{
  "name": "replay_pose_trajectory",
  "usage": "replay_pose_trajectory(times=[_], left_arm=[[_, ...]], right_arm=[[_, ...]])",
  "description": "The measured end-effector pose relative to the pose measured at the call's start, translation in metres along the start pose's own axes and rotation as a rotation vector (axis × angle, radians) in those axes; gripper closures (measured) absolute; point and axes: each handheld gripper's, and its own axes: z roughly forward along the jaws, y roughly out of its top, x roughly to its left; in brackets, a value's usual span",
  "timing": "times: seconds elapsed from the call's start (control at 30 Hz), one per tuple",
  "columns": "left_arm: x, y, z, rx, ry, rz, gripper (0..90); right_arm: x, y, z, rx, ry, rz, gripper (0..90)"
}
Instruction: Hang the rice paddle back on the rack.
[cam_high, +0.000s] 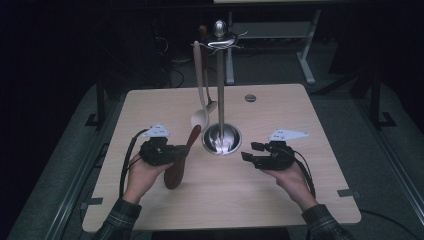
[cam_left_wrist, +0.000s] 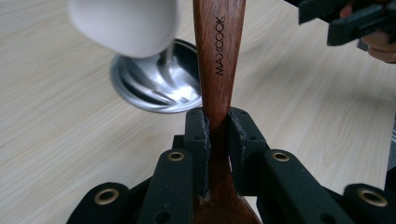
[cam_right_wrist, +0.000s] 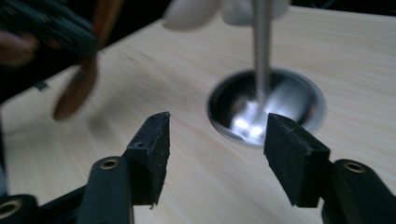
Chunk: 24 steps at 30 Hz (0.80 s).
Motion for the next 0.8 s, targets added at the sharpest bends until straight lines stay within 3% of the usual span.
replay_pose_trajectory(times=[0.27,0.57,0.8], left_arm=[[-0.016,0.002,0.019,-0.022,-0.003,0.031,78.6],[-0.031,0.004,0.031,-0.032,-0.009,0.055,78.6],[-0.04,0.006,0.033,-0.053,0.001,0.077,78.6]], right_arm=[[0.019,0.022,0.022,-0.046,0.106,0.003,49.0],[0.03,0.031,0.042,-0.073,0.172,0.04,52.2],[0.039,0.034,0.055,-0.083,0.188,0.057,59.3]])
